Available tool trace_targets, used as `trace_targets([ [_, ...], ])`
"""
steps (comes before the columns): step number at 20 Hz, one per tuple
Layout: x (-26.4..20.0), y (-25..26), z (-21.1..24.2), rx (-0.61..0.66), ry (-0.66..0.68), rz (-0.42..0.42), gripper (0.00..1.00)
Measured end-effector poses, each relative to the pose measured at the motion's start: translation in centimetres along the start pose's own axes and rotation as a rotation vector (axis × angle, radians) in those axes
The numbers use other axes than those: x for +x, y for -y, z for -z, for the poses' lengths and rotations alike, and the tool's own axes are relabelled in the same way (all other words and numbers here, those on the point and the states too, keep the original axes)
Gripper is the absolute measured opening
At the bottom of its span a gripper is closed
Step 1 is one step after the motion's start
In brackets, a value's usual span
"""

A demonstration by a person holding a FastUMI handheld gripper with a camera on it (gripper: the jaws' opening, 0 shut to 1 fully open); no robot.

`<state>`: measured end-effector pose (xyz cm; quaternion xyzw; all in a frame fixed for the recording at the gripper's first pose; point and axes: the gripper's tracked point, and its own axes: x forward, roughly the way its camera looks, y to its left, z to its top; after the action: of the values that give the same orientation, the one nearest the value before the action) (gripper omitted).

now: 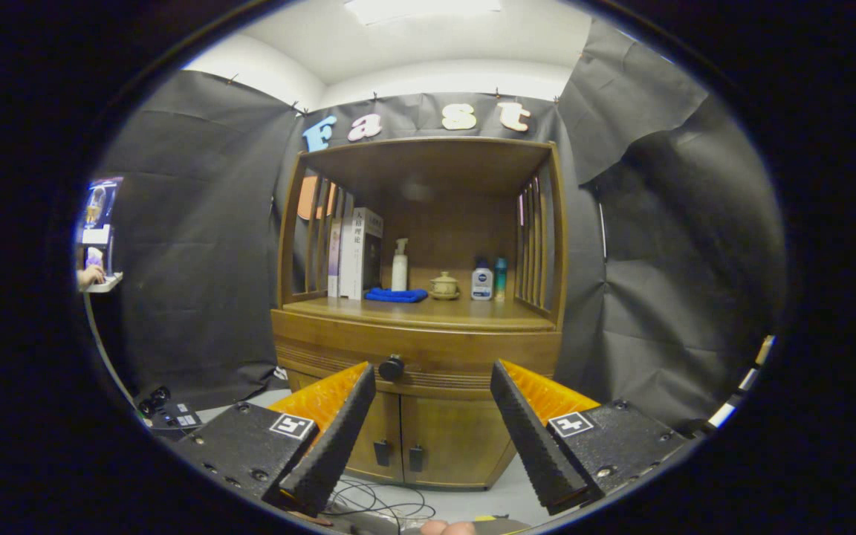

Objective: Pull open the drawer, take out the items inside it, and place them on the countertop above the cabinet.

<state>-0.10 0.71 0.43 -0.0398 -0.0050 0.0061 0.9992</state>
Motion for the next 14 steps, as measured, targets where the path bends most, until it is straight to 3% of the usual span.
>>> trace_targets([
  [6,2.7,0.0,0.2,0.024,-0.007,0.013,1.0],
  [14,12.1,-3.0,2.4,-0.004,-0.049,0.006,1.0],
])
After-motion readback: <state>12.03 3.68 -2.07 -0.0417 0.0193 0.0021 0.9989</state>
